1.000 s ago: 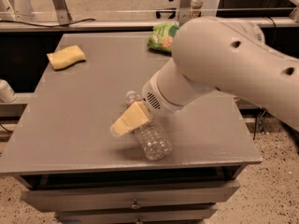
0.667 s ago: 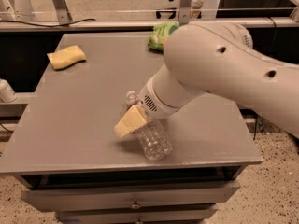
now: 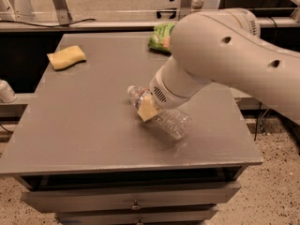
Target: Move water bottle near sponge
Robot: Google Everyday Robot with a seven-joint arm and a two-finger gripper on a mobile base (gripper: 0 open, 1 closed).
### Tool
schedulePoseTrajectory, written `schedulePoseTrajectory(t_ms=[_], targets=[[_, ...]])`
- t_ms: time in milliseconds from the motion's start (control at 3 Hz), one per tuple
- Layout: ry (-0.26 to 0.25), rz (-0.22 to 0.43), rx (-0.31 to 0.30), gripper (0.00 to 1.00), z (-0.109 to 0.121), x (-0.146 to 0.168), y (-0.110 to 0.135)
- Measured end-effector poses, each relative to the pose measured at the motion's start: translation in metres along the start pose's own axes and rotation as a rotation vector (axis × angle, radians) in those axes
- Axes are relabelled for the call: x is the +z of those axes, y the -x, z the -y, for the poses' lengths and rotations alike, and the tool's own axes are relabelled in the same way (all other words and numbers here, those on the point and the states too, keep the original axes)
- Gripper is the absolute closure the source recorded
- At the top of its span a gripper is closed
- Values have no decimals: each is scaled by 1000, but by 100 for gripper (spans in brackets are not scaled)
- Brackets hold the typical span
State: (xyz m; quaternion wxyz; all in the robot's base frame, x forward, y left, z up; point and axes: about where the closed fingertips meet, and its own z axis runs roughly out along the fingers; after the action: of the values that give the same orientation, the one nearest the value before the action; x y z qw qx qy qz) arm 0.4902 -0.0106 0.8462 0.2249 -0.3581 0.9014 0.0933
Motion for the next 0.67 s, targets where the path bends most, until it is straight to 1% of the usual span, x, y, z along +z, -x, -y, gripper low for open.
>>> schedulePoseTrajectory(t_ms=[333, 667], targets=[[-72, 16, -59, 87, 35, -24, 14], [-107, 40, -128, 100, 72, -61, 29]])
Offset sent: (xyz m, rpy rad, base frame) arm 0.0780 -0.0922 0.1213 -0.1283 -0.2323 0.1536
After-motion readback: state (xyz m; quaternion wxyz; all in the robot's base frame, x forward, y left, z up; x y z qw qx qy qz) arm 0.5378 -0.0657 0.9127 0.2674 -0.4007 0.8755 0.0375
